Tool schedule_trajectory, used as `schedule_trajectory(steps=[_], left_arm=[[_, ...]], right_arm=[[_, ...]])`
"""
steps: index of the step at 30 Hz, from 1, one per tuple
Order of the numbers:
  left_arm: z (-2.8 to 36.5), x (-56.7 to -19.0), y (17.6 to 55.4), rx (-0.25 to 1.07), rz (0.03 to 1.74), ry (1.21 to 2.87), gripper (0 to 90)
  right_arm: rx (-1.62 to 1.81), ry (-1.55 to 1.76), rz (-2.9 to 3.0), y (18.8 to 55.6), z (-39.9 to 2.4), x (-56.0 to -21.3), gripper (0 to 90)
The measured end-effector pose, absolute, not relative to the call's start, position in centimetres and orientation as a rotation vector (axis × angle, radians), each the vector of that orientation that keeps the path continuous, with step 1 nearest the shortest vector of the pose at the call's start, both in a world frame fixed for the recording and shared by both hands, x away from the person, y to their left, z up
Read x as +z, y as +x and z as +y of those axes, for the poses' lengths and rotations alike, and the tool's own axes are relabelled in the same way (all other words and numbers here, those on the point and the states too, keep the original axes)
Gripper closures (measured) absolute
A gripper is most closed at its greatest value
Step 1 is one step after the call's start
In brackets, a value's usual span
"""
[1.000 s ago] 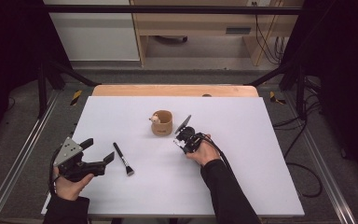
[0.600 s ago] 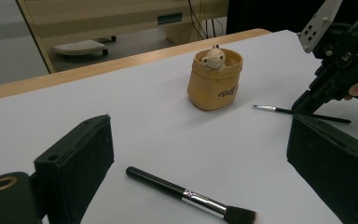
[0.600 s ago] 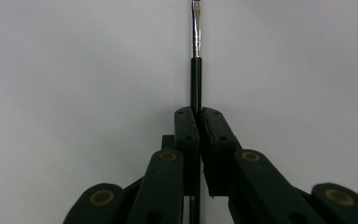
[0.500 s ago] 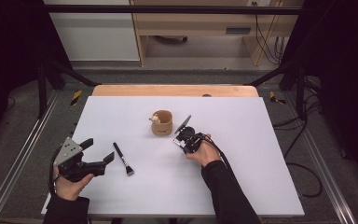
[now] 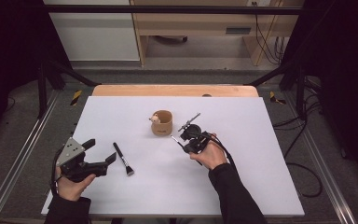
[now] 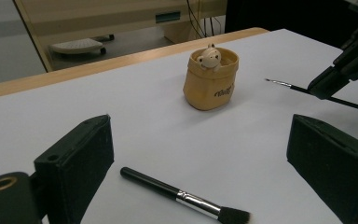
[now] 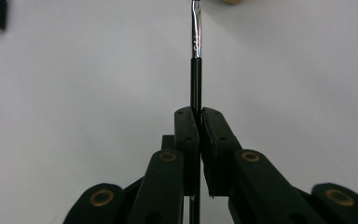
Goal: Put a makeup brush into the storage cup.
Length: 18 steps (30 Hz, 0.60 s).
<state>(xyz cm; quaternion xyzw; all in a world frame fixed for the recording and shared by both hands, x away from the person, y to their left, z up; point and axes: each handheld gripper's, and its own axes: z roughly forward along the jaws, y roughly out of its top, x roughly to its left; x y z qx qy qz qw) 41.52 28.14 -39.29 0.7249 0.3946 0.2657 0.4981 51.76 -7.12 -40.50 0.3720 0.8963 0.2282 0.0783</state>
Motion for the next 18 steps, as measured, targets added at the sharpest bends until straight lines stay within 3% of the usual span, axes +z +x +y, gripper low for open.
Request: schedule_trajectory(steps=[18], left_arm=[[26.5, -38.7, 41.0, 0.586, 0.967, 1.719, 6.9]], right_arm=[[1.1, 1.034, 2.509, 47.5, -10.8, -39.3, 85.9]])
